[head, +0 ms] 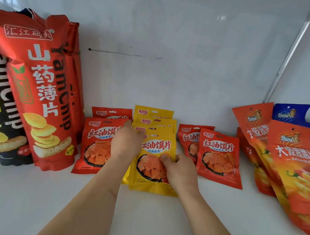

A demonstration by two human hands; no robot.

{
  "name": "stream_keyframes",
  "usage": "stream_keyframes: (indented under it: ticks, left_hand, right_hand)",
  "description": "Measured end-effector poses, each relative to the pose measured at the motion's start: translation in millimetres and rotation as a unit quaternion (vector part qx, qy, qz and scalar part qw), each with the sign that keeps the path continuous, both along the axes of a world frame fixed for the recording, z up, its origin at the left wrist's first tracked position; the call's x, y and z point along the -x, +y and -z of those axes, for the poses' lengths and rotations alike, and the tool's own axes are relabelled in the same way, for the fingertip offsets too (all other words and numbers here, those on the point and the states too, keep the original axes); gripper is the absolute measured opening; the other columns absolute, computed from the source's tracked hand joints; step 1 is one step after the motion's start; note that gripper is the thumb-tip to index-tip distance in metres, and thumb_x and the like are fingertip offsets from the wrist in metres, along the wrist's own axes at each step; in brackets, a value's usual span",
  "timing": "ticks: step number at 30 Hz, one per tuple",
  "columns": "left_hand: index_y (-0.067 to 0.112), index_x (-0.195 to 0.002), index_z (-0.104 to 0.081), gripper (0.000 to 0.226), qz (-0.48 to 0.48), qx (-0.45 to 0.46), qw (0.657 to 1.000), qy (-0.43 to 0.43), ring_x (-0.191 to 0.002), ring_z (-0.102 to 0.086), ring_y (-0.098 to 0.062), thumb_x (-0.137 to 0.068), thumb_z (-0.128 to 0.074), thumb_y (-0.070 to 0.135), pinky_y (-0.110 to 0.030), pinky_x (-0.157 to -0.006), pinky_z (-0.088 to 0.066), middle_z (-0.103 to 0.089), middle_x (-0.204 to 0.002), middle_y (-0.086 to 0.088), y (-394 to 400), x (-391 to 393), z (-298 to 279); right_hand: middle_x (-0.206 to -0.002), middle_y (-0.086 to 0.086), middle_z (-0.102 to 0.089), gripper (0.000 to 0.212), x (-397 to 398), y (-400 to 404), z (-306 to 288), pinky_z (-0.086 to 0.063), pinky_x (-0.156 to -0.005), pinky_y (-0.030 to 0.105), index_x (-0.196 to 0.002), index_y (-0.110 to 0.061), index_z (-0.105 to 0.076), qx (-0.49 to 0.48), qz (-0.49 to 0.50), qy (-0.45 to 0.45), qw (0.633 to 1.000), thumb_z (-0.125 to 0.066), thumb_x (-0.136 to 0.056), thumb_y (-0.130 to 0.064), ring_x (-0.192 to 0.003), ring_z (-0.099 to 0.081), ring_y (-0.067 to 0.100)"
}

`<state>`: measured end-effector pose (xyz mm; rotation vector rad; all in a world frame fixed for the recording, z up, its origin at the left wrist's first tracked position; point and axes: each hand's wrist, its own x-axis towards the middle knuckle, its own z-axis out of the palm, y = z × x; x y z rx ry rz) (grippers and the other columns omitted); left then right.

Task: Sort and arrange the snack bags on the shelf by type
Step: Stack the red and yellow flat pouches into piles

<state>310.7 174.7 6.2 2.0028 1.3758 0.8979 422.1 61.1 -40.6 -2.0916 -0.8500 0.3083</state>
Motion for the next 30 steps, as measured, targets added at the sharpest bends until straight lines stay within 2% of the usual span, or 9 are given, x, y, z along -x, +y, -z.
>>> stream_keyframes:
  ticks: [5,9,13,17,19,22,24,26,30]
  left_hand:
    - [0.007,-0.143,-0.046,0.050,0.003,-0.066,0.998,0.017,-0.130,-0.048,-0.033,-0.100,-0.054,0.030,-0.044,-0.103,-0.044,-0.052,-0.142,-0.013,-8,0,-5]
    - [0.008,-0.141,-0.053,0.045,0.012,-0.167,0.981,0.094,-0.132,-0.045,-0.033,-0.102,-0.048,0.031,-0.042,-0.107,-0.039,-0.055,-0.141,-0.011,-20,-6,-8]
    - [0.007,-0.127,-0.065,0.037,0.027,-0.240,0.961,0.137,-0.127,-0.050,-0.036,-0.099,-0.056,0.029,-0.046,-0.099,-0.044,-0.063,-0.131,-0.013,-36,-20,-9]
    - [0.002,-0.116,-0.069,0.031,0.095,-0.284,0.946,0.126,-0.117,-0.057,-0.040,-0.096,-0.060,0.023,-0.045,-0.096,-0.047,-0.067,-0.119,-0.017,-60,-48,-16]
    - [0.007,-0.130,-0.061,0.035,0.136,-0.219,0.960,0.106,-0.125,-0.052,-0.034,-0.102,-0.051,0.025,-0.038,-0.099,-0.043,-0.060,-0.132,-0.013,-79,-66,-27]
    - [0.009,-0.139,-0.054,0.043,0.156,-0.027,0.987,0.034,-0.127,-0.054,-0.030,-0.101,-0.051,0.029,-0.035,-0.101,-0.042,-0.058,-0.139,-0.011,-95,-102,-32]
    - [0.011,-0.127,-0.063,0.042,0.150,0.112,0.981,-0.056,-0.116,-0.063,-0.033,-0.092,-0.059,0.033,-0.040,-0.097,-0.051,-0.069,-0.124,-0.009,-97,-123,-28]
    - [0.011,-0.102,-0.072,0.036,0.130,0.218,0.957,-0.143,-0.091,-0.071,-0.035,-0.078,-0.063,0.037,-0.045,-0.080,-0.058,-0.076,-0.095,-0.012,-87,-141,-15]
    - [0.010,-0.084,-0.071,0.018,0.074,0.326,0.909,-0.248,-0.049,-0.061,-0.021,-0.080,-0.062,0.026,-0.031,-0.059,-0.052,-0.069,-0.063,-0.003,-71,-156,-3]
  right_hand:
    - [-0.099,0.007,-0.066,0.049,3,0,-2,-0.044,-0.066,0.032,-0.094,-0.015,-0.063,-0.011,0.008,0.002,1.000,-0.057,-0.085,-0.063,-0.085,-0.063,0.022]
    - [-0.116,0.001,-0.058,0.049,-2,-16,-15,-0.043,-0.081,0.030,-0.119,-0.015,-0.057,-0.038,0.010,-0.027,0.999,-0.056,-0.091,-0.055,-0.107,-0.059,0.022]
    - [-0.093,-0.001,-0.063,0.034,-39,-39,-33,-0.043,-0.070,0.033,-0.085,-0.022,-0.059,-0.046,0.034,-0.122,0.991,-0.050,-0.089,-0.055,-0.092,-0.061,0.023]
    - [-0.121,0.006,-0.059,0.041,-84,-79,-46,-0.046,-0.092,0.040,-0.122,-0.020,-0.061,-0.003,0.116,-0.166,0.979,-0.052,-0.094,-0.048,-0.114,-0.055,0.028]
    - [-0.125,0.010,-0.057,0.044,-102,-94,-42,-0.044,-0.093,0.041,-0.126,-0.016,-0.057,0.037,0.126,-0.165,0.977,-0.053,-0.094,-0.047,-0.116,-0.052,0.032]
    - [-0.128,0.014,-0.055,0.051,-115,-99,-28,-0.041,-0.097,0.041,-0.128,-0.014,-0.053,0.090,0.114,-0.136,0.980,-0.051,-0.094,-0.051,-0.120,-0.050,0.036]
    - [-0.132,0.013,-0.054,0.057,-118,-98,-21,-0.041,-0.100,0.042,-0.132,-0.013,-0.049,0.101,0.102,-0.118,0.983,-0.050,-0.093,-0.055,-0.123,-0.049,0.034]
    - [-0.137,0.011,-0.052,0.061,-117,-97,-20,-0.040,-0.103,0.042,-0.136,-0.015,-0.045,0.112,0.092,-0.114,0.983,-0.048,-0.093,-0.058,-0.128,-0.047,0.032]
    - [-0.142,0.007,-0.050,0.064,-115,-94,-15,-0.036,-0.106,0.040,-0.141,-0.018,-0.039,0.114,0.073,-0.141,0.981,-0.044,-0.093,-0.060,-0.132,-0.044,0.029]
